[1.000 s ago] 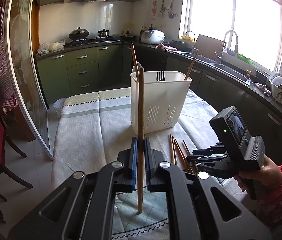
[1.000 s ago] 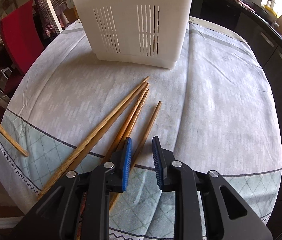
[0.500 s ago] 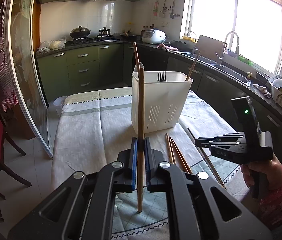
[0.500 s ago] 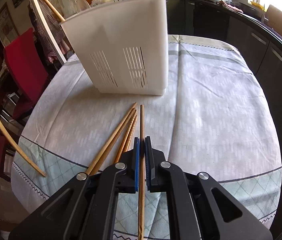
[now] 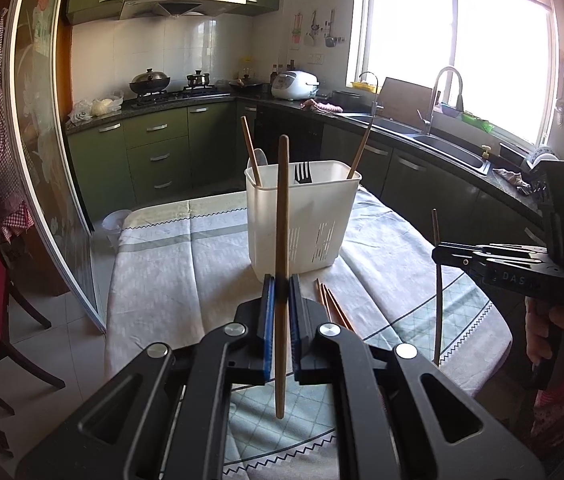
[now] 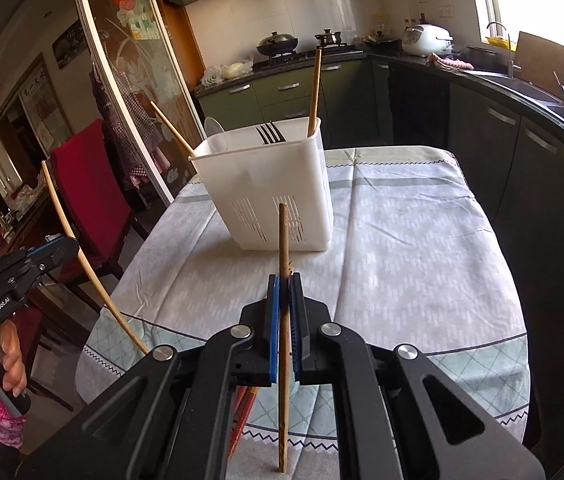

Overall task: Organize utensils
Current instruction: 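Insert the chopstick into the holder and open the left gripper while the right gripper carries its chopstick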

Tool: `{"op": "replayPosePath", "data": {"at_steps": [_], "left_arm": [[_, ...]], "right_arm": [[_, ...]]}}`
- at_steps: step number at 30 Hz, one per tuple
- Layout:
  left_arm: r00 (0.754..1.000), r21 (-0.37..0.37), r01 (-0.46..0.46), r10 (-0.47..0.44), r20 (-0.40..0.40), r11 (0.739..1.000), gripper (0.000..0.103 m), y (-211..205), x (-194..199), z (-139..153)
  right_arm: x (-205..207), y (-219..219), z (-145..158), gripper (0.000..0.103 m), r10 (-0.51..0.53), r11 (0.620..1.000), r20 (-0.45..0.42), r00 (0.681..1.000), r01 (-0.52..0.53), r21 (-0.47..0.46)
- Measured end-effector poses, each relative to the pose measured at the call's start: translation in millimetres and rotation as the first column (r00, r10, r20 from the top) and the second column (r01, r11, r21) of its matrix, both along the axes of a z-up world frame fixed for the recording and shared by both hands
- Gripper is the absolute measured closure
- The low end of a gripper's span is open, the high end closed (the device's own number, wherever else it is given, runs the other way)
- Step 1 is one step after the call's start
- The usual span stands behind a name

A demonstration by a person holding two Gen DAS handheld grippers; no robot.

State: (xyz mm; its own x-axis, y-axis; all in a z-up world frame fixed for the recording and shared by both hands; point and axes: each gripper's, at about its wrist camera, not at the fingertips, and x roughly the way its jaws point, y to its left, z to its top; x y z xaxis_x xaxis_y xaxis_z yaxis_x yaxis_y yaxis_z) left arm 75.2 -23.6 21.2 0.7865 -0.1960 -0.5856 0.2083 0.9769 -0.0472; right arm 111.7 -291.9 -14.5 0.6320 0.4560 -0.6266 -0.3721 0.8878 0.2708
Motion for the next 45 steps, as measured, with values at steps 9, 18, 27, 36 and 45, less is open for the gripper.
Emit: {"op": "replayPosePath", "data": {"at_steps": [9,18,27,36,45], "left_arm": [[0.995,-0.024,0.019,-0.016,0.095,1.000,0.096,-9.9,25.9,59.2],[0.940,-0.086,-0.025,0.053,0.338,0.996,0.096,-24.6,86.3,128.0],[0.955,-0.020,-0.114,0.115,0.272,0.993,0.096,-41.9,149.5,73.9],[0.984,0.030,-0.124,0.119,0.135,0.992,0.096,-37.0,161.5,23.3],[0.979,0.030,-0.147,0.141,0.148,0.989,0.075,-23.0,134.3,26.0]], "right_arm": [[-15.2,-14.2,10.2,0.097,-0.022,0.999,0.030,0.999,0.021,0.030],[-14.6,-34.0,2.5,0.097,-0.047,0.996,0.019,0.999,0.046,0.071],[-15.1,-41.2,13.8,0.097,-0.039,0.995,0.043,0.998,0.035,0.091],[-3.0,-32.9,79.6,0.097,-0.049,0.992,0.190,0.981,0.026,0.120],[37.2,-13.1,155.8,0.097,-0.136,0.980,0.390,0.911,0.066,0.186]]}}
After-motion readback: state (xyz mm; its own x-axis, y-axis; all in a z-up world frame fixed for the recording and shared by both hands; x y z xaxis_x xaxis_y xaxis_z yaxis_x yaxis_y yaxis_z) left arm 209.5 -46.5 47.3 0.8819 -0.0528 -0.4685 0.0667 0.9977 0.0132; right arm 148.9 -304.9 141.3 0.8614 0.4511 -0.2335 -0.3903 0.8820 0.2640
